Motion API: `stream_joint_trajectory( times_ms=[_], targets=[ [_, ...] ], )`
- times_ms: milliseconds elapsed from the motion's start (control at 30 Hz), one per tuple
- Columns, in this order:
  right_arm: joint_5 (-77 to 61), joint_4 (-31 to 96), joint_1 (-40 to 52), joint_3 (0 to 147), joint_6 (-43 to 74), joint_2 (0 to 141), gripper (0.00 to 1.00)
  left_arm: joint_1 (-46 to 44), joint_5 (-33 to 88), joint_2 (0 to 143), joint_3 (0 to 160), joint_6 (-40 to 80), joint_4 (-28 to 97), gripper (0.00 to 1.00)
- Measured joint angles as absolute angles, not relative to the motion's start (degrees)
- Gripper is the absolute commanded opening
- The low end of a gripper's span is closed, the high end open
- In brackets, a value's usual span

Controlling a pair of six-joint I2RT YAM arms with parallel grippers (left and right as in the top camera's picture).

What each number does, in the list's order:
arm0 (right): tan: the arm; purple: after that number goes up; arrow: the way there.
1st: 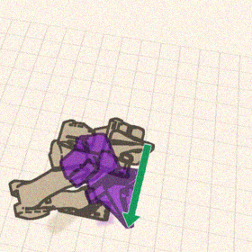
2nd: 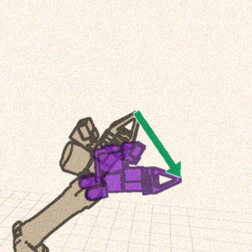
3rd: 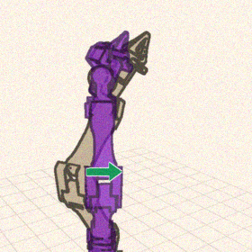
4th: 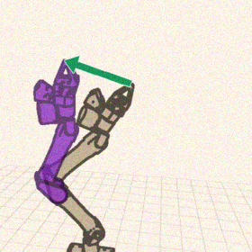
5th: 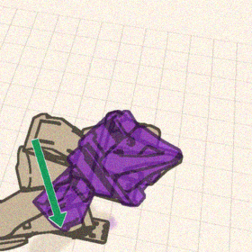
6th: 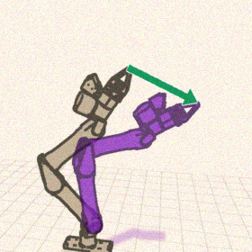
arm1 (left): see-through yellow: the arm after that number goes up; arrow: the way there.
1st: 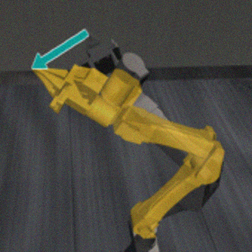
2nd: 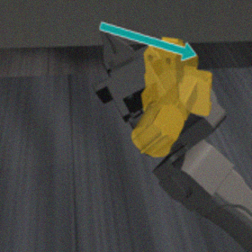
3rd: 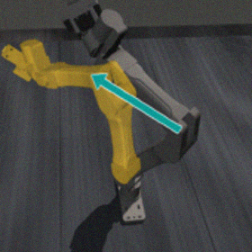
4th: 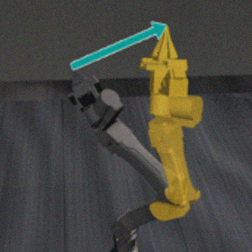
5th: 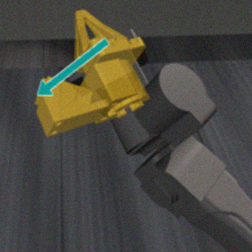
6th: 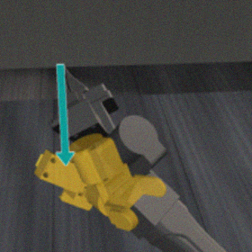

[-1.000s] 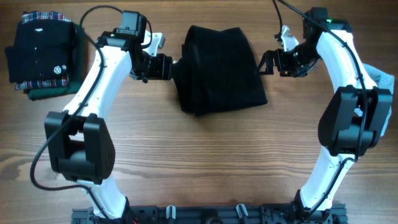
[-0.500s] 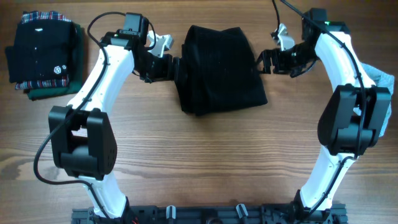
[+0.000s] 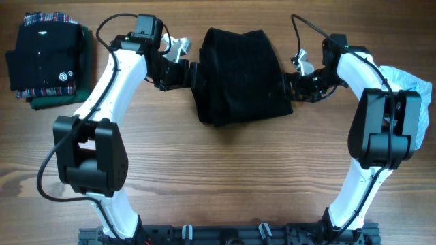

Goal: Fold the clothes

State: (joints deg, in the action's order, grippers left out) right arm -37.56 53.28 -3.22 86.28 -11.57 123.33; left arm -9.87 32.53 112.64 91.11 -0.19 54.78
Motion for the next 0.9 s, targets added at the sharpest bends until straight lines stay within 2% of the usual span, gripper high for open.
stream_joint_trajectory(
  times_ms=[433,900],
  targets=[
    [-45.6,38.44,-3.2,85.84,-1.61,125.23,1.0,-9.87,32.71,112.64,91.11,-0.19,54.11,0.78],
    [-60.51,32.97,-3.97,86.67,0.82,130.65,1.0,-9.67,32.25,112.64,91.11,-0.19,54.0,0.77]
  ],
)
